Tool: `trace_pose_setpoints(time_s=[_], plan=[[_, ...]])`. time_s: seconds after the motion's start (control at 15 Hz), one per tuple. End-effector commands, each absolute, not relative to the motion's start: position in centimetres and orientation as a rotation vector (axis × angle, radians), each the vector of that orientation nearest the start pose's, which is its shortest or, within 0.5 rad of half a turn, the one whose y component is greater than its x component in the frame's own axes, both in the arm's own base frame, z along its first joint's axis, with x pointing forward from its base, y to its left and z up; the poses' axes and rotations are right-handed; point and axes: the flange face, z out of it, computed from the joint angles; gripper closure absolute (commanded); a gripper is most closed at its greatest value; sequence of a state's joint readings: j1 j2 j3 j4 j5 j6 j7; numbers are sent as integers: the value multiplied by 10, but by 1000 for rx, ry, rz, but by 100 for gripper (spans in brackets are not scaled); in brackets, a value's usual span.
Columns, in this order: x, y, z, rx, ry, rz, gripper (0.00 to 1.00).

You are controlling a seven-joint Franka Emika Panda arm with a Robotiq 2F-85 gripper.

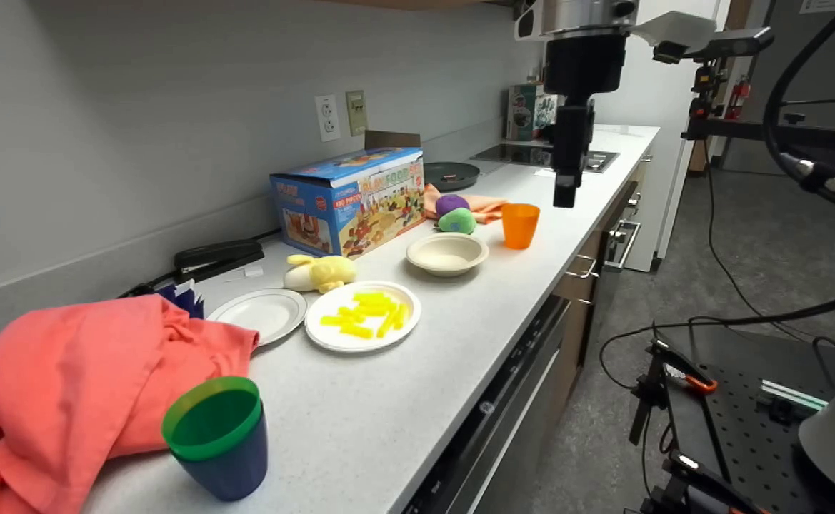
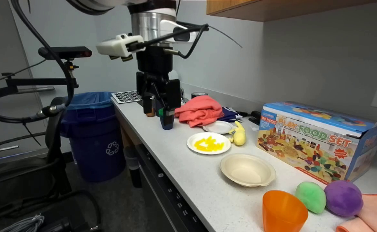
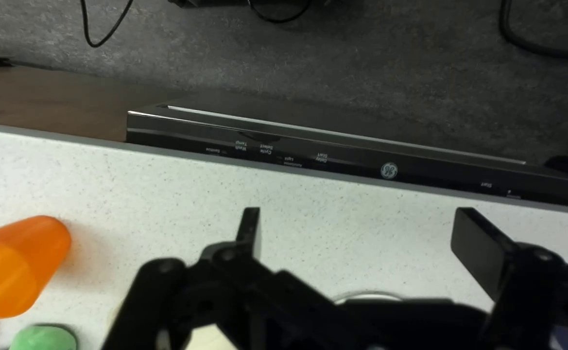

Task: Place the green plush toy on the beige plate

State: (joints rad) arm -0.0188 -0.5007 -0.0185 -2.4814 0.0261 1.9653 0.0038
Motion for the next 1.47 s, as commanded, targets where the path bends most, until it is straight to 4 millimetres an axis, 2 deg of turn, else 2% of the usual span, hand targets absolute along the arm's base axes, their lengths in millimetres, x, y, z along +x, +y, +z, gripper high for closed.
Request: trace_pose_setpoints(time_s=[0.0, 0.4, 0.6, 0.67, 0.73, 0.87, 1.13, 1.4], plan=[[427, -37, 455, -3108, 237, -14, 0], [481, -86, 441, -3138, 513, -132, 0], [499, -104, 439, -3135, 657, -152, 0], [501, -103, 440, -3127, 675, -138, 0], [488, -98, 436, -3124, 610, -136, 0], [495, -101, 435, -3118, 643, -137, 0], [497, -101, 435, -3116, 651, -138, 0], [500, -115, 422, -3130, 620, -125, 0]])
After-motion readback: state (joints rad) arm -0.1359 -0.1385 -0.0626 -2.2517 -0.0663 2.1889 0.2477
